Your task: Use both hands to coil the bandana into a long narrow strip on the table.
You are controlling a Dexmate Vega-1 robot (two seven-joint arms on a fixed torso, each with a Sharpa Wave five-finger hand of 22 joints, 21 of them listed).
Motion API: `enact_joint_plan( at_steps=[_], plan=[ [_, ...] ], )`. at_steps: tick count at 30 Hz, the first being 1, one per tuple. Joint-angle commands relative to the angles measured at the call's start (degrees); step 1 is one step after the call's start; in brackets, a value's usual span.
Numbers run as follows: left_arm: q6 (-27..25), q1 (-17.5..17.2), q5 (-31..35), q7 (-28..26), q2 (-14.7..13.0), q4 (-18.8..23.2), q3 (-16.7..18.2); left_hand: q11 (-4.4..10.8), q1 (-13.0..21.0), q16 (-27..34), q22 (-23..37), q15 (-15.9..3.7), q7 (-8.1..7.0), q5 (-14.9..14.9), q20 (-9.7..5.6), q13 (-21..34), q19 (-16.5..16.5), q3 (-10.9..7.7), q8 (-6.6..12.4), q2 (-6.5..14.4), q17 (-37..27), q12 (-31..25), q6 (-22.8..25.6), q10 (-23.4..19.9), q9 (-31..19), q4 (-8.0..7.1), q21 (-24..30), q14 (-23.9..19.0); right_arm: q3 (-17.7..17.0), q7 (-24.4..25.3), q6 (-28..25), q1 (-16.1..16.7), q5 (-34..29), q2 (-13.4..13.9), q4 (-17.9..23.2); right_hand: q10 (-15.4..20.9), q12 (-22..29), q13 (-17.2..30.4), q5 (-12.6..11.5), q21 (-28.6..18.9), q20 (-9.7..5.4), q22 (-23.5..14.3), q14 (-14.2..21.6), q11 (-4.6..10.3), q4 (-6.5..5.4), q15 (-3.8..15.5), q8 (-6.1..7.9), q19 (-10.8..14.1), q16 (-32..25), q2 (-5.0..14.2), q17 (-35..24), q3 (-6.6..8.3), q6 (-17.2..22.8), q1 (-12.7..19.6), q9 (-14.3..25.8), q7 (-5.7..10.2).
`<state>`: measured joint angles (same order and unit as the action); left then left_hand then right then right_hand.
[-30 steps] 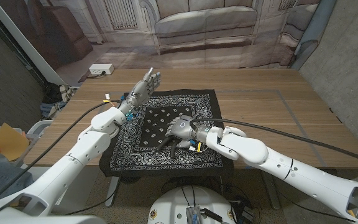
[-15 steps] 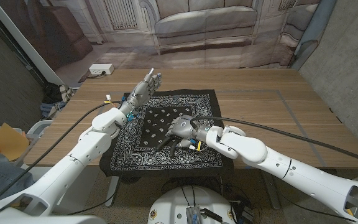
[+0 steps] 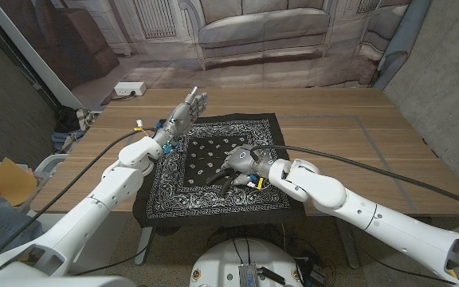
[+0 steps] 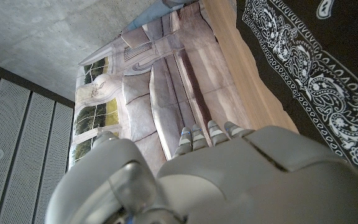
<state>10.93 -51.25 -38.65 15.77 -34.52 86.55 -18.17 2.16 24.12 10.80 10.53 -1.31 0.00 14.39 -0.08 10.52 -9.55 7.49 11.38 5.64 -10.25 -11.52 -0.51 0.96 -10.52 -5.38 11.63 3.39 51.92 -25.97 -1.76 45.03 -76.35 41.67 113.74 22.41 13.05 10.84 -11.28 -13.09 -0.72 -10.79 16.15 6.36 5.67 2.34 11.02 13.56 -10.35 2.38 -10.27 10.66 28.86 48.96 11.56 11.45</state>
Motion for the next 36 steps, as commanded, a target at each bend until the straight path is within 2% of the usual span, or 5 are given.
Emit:
enact_joint_plan(
  at_steps=[1, 23, 33, 36],
  plan=[
    [-0.02, 1.66, 0.17, 1.10, 0.48, -1.66, -0.44, -0.02, 0.03, -0.12, 0.11, 0.01, 0.12, -0.16, 0.02, 0.15, -0.68, 0.65, -0.07, 0.31, -0.11, 0.08, 0.51, 0.07, -0.17, -0.07, -0.06, 0.36, -1.73, -2.18, -3.40, 1.74, 0.36, 2.81, 0.28, -0.31, -0.02, 0.04, -0.51, 0.11, 0.24, -0.12, -0.40, -0.06, 0.05, 0.82, 0.43, 0.20, 0.05, 0.20, -0.22, -0.27, 1.23, 0.55, 0.12, 0.97],
    [-0.19, 3.30, 0.68, 1.97, 1.25, -3.27, -1.10, 0.05, 0.13, -0.15, 0.12, 0.05, 0.01, -0.24, 0.03, 0.15, -0.92, 0.84, -0.08, 0.40, -0.11, 0.09, 0.52, 0.10, -0.17, -0.10, -0.08, 0.56, -7.85, -7.95, -8.73, 7.50, 0.00, 9.71, 6.18, -0.42, -0.07, 0.07, -0.73, 0.21, 0.26, -0.13, -0.46, 0.06, 0.07, 0.74, 0.45, 0.27, -0.06, 0.04, -0.20, -0.42, 1.33, 0.20, 0.11, 1.15],
    [-0.43, 3.76, 0.98, 1.87, 1.62, -3.56, -1.46, 0.18, 0.18, -0.16, 0.12, 0.01, 0.08, -0.27, 0.08, 0.15, -1.09, 0.95, -0.10, 0.43, -0.11, 0.10, 0.49, 0.15, -0.17, -0.11, -0.11, 0.64, -10.19, -7.64, -11.61, 10.00, -1.16, 11.21, 7.34, -0.38, -0.06, 0.08, -0.84, 0.26, 0.21, -0.13, -0.48, 0.07, 0.10, 0.79, 0.35, 0.28, -0.10, 0.01, -0.19, -0.45, 1.08, 0.10, 0.10, 1.16],
    [-0.58, 3.62, 1.12, 1.56, 1.65, -3.31, -1.53, 0.10, 0.21, -0.15, 0.12, -0.02, 0.05, -0.28, 0.00, 0.15, -1.07, 0.98, -0.10, 0.44, -0.11, 0.09, 0.49, 0.14, -0.17, -0.11, -0.09, 0.65, -11.05, -7.20, -12.26, 11.08, -0.59, 11.79, 8.35, -0.49, -0.11, 0.09, -0.95, 0.32, 0.26, -0.14, -0.77, 0.00, 0.16, 0.71, -0.21, 0.24, -0.03, 0.00, -0.18, -0.45, -0.44, 0.05, 0.10, 0.88]
  ],
)
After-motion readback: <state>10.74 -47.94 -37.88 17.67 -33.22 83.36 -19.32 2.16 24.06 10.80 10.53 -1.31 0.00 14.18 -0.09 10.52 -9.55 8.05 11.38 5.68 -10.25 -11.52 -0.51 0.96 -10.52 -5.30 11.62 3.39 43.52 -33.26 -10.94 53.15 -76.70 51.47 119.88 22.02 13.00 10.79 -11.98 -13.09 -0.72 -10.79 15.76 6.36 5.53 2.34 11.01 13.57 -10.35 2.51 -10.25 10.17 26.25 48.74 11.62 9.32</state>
